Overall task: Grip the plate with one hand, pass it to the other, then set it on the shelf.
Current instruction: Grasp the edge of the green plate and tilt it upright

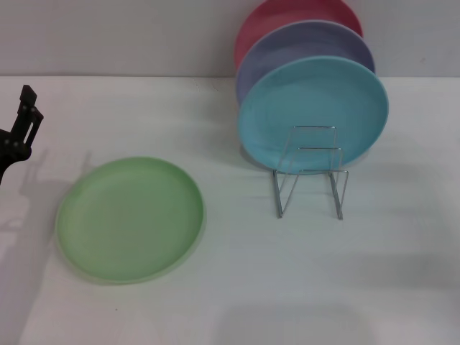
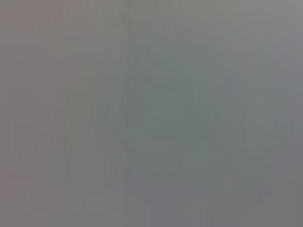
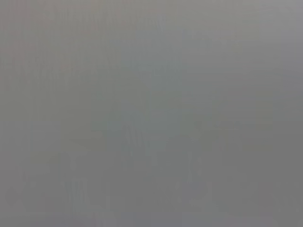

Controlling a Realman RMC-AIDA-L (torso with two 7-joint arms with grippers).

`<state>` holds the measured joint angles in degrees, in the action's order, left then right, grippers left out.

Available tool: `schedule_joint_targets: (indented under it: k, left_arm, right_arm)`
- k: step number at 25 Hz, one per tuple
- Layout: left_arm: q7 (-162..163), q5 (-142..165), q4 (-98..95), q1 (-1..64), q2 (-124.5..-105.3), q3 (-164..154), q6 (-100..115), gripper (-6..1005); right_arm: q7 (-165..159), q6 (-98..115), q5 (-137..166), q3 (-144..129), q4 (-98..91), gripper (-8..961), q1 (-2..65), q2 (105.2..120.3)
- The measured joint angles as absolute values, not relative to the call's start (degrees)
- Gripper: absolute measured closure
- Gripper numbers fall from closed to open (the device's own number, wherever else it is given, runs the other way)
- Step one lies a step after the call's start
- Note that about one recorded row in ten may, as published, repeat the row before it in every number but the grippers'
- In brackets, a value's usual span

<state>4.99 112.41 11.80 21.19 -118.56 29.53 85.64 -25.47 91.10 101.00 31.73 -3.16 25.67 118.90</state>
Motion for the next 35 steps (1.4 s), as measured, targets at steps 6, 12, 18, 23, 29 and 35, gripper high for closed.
schedule_joint_targets:
  k: [6,12,18,23,29,35]
  left_arm:
    - [3.98,112.47,11.85,21.62,-118.56,29.53,85.91,207]
    - [1.00,112.50,12.39,22.26,-118.56,29.54,86.86,206]
    - [-8.77,112.10,17.82,23.57,-118.19,35.64,75.74,206]
    - [-20.18,112.29,26.41,23.66,-117.57,44.11,63.49,210]
    - [-38.48,112.44,48.88,17.81,-116.02,59.35,38.85,212]
    - [-50.22,112.51,69.14,10.29,-118.05,78.14,2.85,213]
  right_arm:
    - [-25.50,90.57,100.98,31.73,-3.16,244,25.76,118.86]
    - [-25.53,89.39,100.98,31.73,-3.17,244,26.39,118.79]
    - [-25.57,88.53,100.98,31.73,-3.10,244,26.79,118.74]
    - [-25.58,88.42,99.73,31.73,-3.02,244,27.15,118.73]
    - [-25.58,88.34,99.63,31.73,-2.98,245,27.52,118.74]
    - [-25.57,87.77,99.58,31.73,-2.99,245,28.08,118.73]
